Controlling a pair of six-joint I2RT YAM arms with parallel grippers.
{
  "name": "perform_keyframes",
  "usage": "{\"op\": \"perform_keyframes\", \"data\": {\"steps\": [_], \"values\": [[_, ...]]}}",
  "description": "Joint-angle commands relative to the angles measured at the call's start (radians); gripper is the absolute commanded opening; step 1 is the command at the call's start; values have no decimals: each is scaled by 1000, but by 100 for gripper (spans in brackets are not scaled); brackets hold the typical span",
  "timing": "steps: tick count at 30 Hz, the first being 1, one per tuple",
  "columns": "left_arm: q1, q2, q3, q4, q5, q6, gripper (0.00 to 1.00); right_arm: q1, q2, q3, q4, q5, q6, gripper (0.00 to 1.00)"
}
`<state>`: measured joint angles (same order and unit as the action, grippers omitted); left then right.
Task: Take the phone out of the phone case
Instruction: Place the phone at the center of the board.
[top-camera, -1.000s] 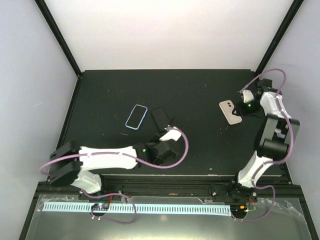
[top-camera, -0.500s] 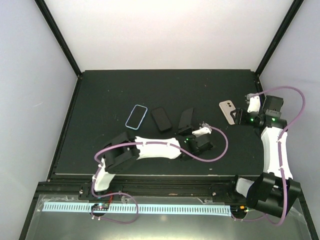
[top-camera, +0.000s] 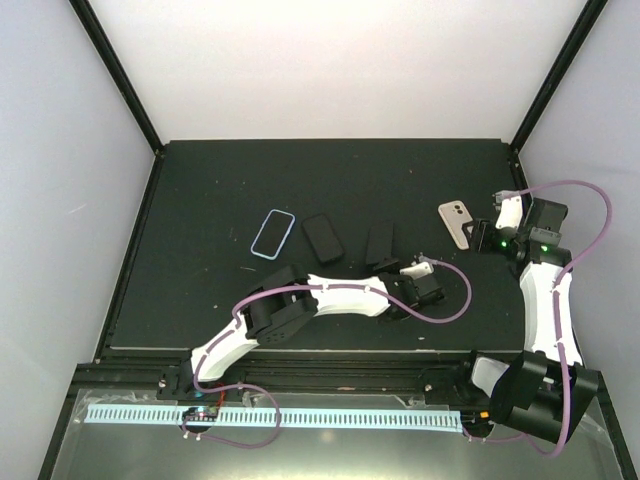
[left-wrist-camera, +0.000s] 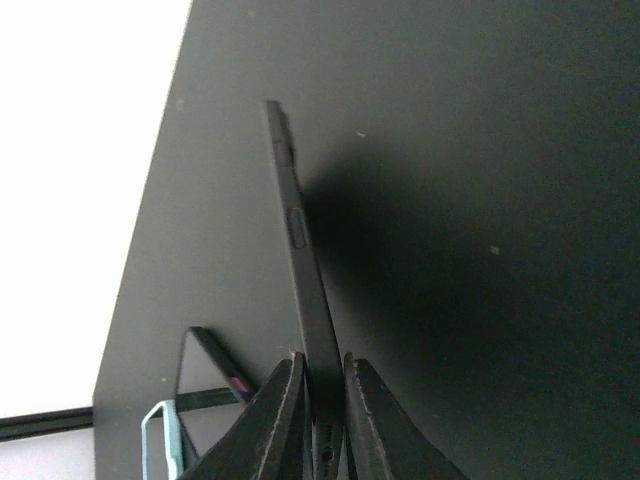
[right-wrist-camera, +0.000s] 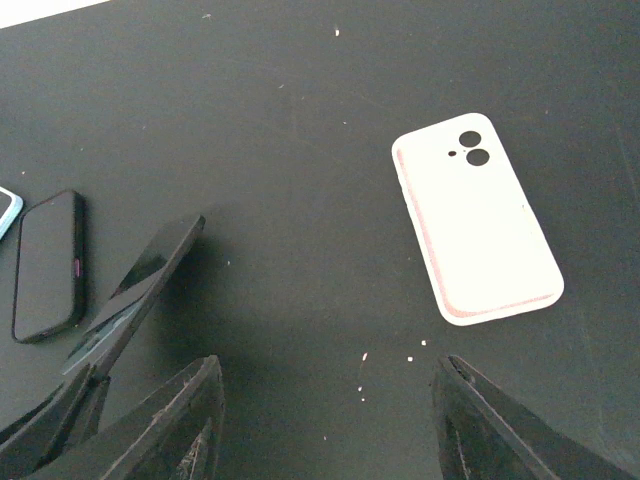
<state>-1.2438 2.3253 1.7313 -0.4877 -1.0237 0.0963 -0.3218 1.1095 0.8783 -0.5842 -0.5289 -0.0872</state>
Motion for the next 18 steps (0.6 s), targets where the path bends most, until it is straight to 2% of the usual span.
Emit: {"op": "perform_keyframes", "data": {"steps": [1, 5, 8, 13, 16, 18], "values": [[-2, 28, 42, -74, 68, -59, 14, -6, -7, -2, 34, -12, 3, 58], [0, 21, 43, -64, 128, -85, 16, -6, -4, -3, 34, -14, 0, 58], [1, 13, 45, -64, 172, -107, 24, -7, -5, -3, 33, -16, -4, 58], [15, -33, 34, -81, 279, -177, 43, -7, -4, -5, 33, -22, -7, 59], [41, -103, -17, -61, 354, -256, 64, -8, -8, -4, 31, -14, -9, 59], [68, -163, -78, -41, 415, -335, 72, -8, -15, -8, 33, -19, -11, 59]]}}
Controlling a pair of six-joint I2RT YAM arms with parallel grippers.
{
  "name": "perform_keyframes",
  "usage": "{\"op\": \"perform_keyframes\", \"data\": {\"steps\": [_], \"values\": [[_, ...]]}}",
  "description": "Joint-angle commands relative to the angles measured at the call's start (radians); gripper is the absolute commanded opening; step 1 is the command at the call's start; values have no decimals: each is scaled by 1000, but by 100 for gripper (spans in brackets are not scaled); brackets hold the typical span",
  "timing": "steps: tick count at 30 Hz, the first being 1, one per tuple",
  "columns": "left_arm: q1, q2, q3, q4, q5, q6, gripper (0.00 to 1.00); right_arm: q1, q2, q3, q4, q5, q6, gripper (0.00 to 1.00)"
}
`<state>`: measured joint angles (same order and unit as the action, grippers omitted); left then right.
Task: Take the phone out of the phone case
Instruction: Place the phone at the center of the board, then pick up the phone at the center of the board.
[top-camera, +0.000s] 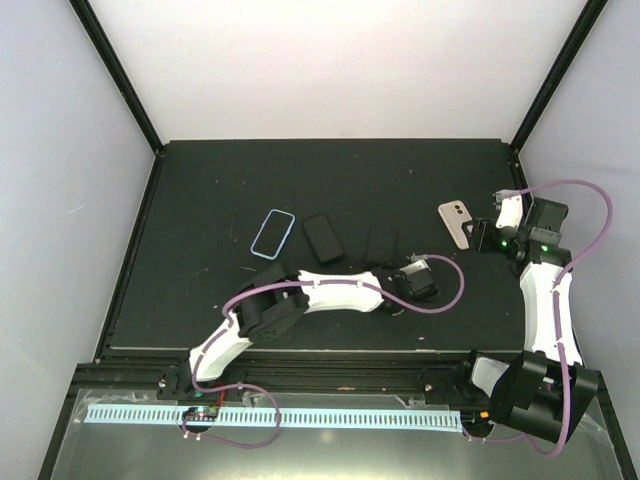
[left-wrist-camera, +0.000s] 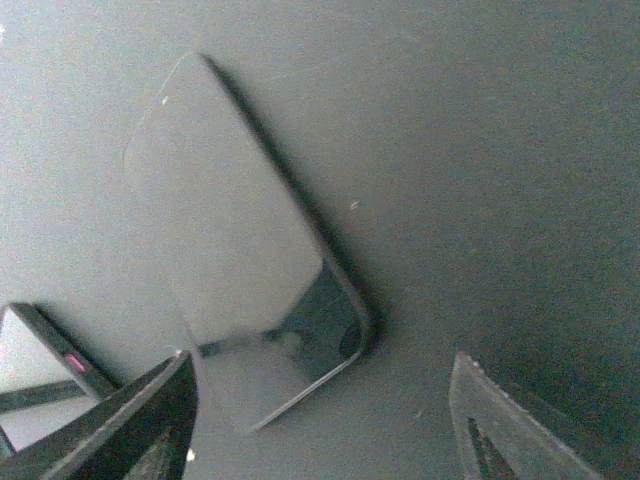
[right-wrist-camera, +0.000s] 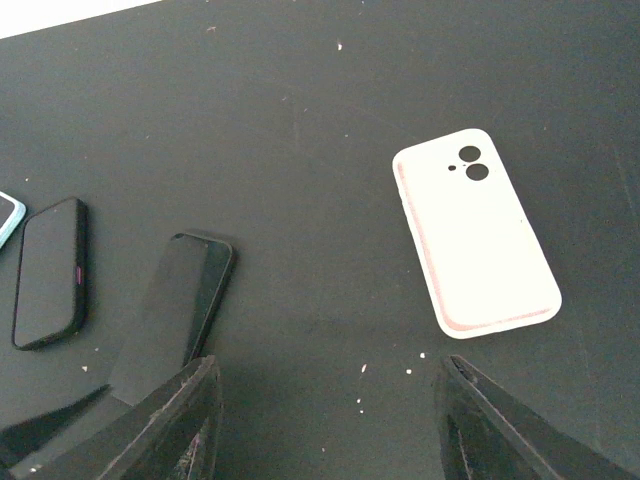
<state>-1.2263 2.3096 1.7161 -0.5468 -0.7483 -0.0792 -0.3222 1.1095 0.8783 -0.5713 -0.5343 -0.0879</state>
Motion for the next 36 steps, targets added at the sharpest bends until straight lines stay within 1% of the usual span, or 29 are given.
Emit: {"op": "perform_keyframes", "data": {"steps": [1, 2, 4, 7, 9, 12, 13, 15, 19, 22, 29, 32, 36], "values": [[64, -183, -88, 21, 169, -200, 75, -8, -17, -7, 20, -17, -13, 59], [77, -218, -116, 25, 197, -240, 76, -7, -19, -6, 18, -19, -16, 59], [101, -307, -172, 39, 233, -306, 83, -8, -22, -3, 17, -19, -18, 59], [133, -409, -252, 62, 252, -381, 89, -7, -25, -2, 13, -33, -27, 59], [166, -457, -294, 55, 266, -432, 94, -8, -26, 1, 9, -49, -33, 59], [243, -501, -332, 13, 310, -544, 98, -8, -37, -4, 9, -73, -32, 59], [272, -509, -343, -14, 327, -587, 99, -8, -41, -9, 12, -82, -28, 59], [352, -526, -380, -26, 422, -633, 99, -8, -51, -17, 16, -101, -29, 59], [467, -547, -460, 39, 581, -698, 99, -8, -59, -19, 13, -112, -39, 60], [517, -514, -429, 20, 634, -714, 99, -8, -53, -17, 7, -123, -43, 60], [562, -382, -280, -76, 645, -727, 99, -7, -38, -12, -7, -142, -56, 60], [588, -308, -193, -147, 658, -762, 99, -8, -33, -12, -10, -147, -60, 60], [611, -209, -35, -278, 643, -810, 99, -8, -26, -9, -12, -148, -62, 60]]}}
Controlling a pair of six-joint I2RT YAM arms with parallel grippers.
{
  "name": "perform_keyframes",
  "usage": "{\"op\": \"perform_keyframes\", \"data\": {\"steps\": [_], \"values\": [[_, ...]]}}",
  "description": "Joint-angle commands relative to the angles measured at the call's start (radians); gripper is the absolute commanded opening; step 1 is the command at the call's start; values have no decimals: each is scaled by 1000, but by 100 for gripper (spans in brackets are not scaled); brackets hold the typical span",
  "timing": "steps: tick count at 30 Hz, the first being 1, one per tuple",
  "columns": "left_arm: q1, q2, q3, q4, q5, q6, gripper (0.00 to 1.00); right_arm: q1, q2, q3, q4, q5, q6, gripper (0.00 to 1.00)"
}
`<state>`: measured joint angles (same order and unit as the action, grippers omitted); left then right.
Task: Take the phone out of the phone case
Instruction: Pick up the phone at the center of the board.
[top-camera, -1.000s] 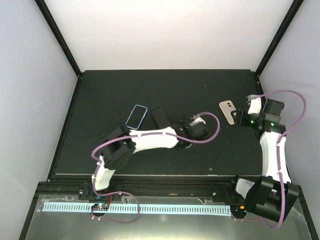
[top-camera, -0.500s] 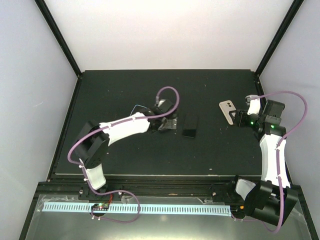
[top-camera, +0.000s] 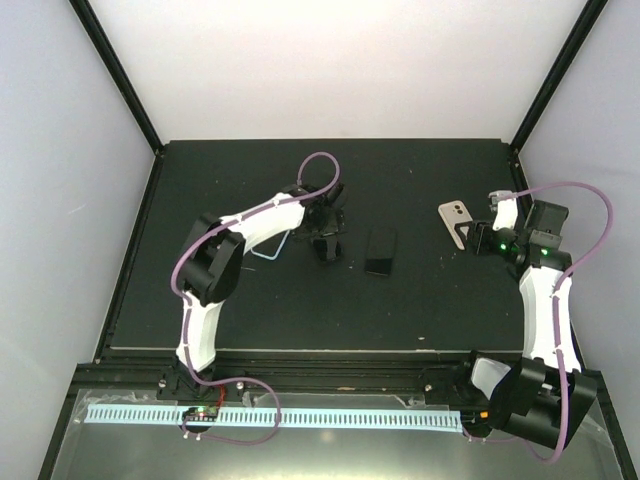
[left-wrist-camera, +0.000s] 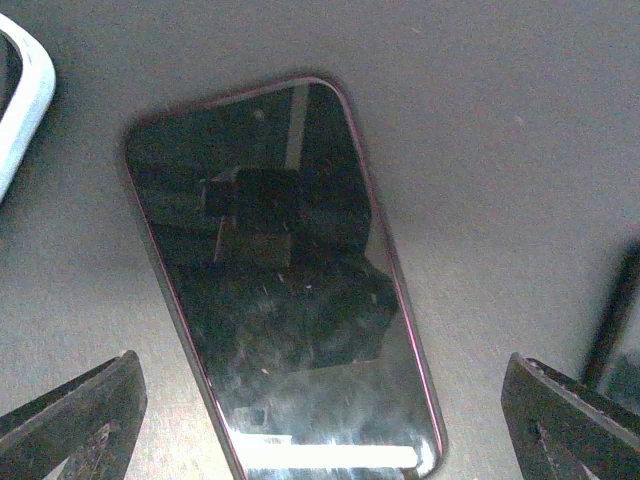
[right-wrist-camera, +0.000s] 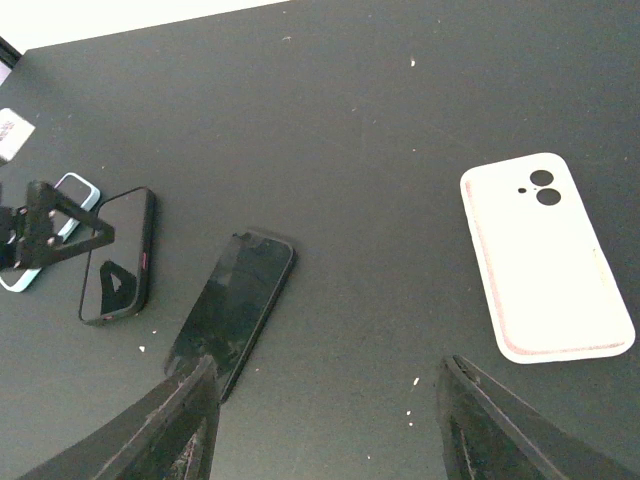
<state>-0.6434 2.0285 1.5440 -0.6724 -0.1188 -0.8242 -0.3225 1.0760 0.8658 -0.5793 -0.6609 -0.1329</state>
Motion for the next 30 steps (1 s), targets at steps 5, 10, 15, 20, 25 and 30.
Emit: {"op": "perform_keyframes", "data": {"steps": [5, 10, 15, 20, 25, 30], "values": [[39, 156, 268, -246, 23, -66, 99, -6, 23, 5, -9, -34, -21, 60], [57, 214, 342, -302, 44, -97, 99, -8, 34, 13, -17, -36, -27, 60], [69, 261, 407, -358, 54, -142, 99, -7, 40, 14, -18, -35, -28, 60], [79, 315, 487, -421, 69, -169, 99, -8, 50, 16, -22, -36, -31, 60], [84, 347, 510, -439, 106, -183, 96, -8, 56, 19, -25, -37, -31, 60], [92, 364, 511, -442, 116, -207, 94, -7, 63, 19, -27, -39, -32, 60]]}}
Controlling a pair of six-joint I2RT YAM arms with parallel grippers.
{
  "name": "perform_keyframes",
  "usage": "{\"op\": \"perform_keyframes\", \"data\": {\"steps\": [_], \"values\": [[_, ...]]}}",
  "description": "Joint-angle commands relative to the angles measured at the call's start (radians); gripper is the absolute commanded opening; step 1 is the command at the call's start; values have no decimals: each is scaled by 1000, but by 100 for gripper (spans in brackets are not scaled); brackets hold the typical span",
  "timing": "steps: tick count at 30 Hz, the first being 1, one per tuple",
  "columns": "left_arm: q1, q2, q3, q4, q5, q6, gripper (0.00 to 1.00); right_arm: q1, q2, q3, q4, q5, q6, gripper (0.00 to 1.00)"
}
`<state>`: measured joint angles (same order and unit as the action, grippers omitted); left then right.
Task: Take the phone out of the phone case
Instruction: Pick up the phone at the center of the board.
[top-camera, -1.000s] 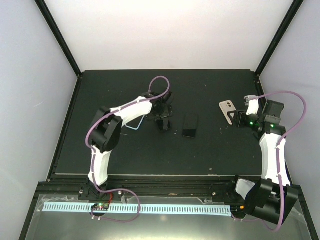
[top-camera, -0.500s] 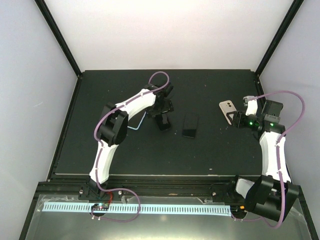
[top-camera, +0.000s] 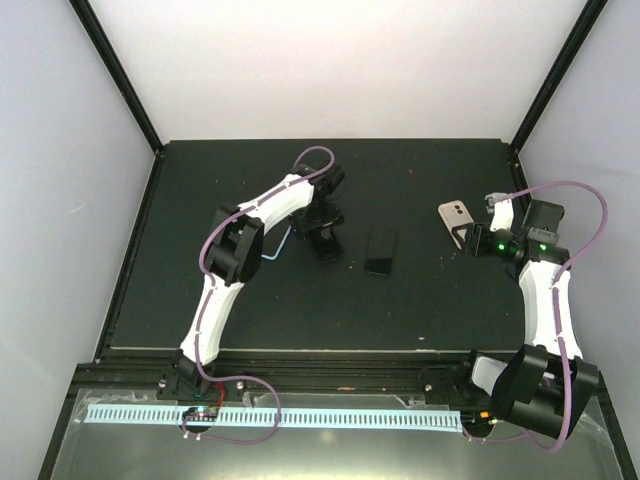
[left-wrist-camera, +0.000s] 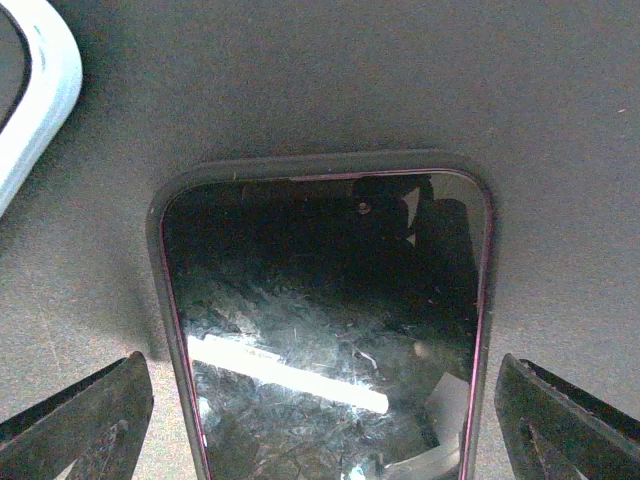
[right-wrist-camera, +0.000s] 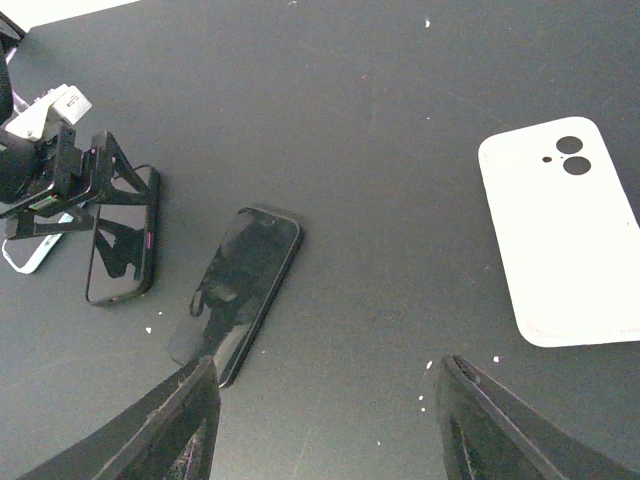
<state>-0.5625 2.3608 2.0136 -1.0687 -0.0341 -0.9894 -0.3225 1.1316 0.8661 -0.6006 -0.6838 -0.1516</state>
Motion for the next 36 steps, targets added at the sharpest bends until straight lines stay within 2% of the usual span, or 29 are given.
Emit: {"op": "perform_keyframes", "data": {"steps": [1, 10, 17, 21, 27, 31, 36], "values": [[12, 33, 40, -48, 31, -50, 94, -7, 8, 20, -6, -16, -13, 60], [16, 70, 54, -80, 39, -78, 88, -7, 13, 21, -7, -17, -15, 60], [16, 66, 52, -76, 47, -59, 75, -7, 26, 25, -12, -18, -17, 61], [18, 71, 59, -77, 47, -40, 84, -7, 32, 25, -14, -18, -17, 61], [48, 136, 86, -135, 88, -49, 84, -7, 34, 25, -12, -21, -7, 61], [55, 147, 89, -184, 76, -18, 77, -7, 48, 22, -10, -27, -9, 61], [39, 63, 16, -150, 88, 47, 56, -7, 74, 22, -13, -23, -16, 61]]}}
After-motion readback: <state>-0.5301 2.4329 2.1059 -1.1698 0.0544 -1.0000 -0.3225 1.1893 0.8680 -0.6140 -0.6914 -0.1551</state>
